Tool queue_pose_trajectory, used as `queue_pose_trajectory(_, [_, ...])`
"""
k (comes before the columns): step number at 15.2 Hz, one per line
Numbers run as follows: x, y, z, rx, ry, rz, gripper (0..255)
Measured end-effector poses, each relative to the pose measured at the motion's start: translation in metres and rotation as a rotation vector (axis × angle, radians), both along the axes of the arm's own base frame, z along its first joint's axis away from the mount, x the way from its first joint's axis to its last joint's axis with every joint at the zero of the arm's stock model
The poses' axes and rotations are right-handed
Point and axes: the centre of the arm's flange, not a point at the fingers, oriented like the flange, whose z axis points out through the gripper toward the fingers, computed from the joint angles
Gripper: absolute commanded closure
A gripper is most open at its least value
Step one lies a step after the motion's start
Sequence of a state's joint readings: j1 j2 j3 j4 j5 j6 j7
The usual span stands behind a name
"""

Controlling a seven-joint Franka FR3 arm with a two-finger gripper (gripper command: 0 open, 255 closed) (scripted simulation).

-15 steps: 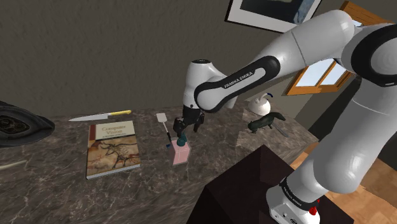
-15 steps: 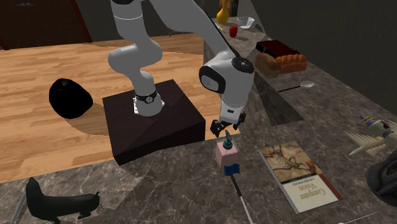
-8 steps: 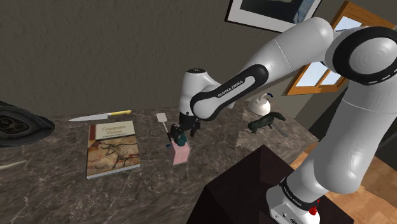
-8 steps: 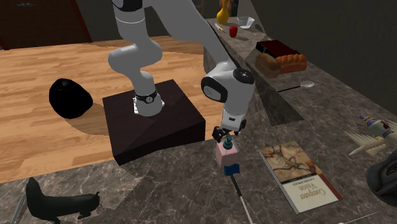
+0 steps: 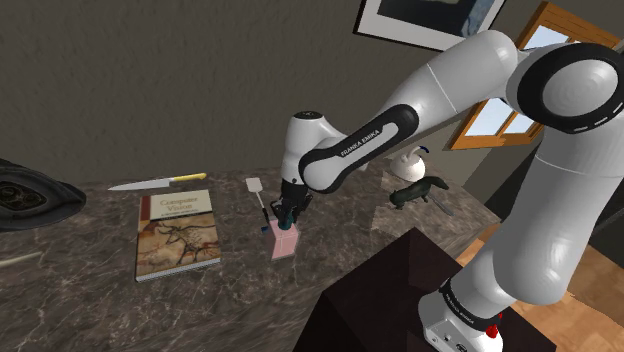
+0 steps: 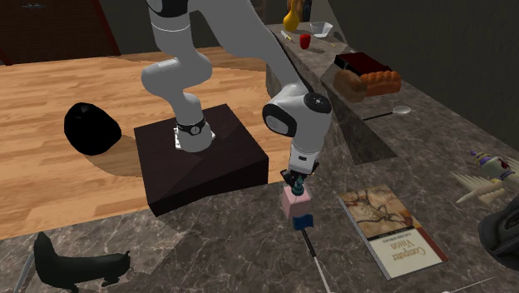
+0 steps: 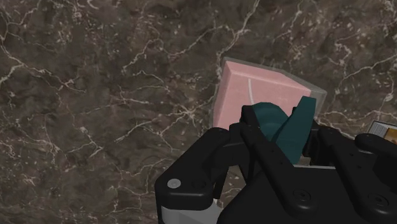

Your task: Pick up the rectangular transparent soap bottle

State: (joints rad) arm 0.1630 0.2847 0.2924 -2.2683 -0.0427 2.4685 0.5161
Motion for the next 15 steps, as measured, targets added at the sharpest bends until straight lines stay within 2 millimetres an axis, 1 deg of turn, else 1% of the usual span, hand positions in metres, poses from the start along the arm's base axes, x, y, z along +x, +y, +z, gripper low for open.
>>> queue_pose_trajectory(5, [0.0,0.0,0.002,0.0,0.001,0.0,255])
queue_pose_trajectory(8, [0.001,0.0,0.015,0.0,0.001,0.0,255])
queue_pose_trajectory(15, [-0.001,0.002,0.053,0.0,0.001,0.0,255])
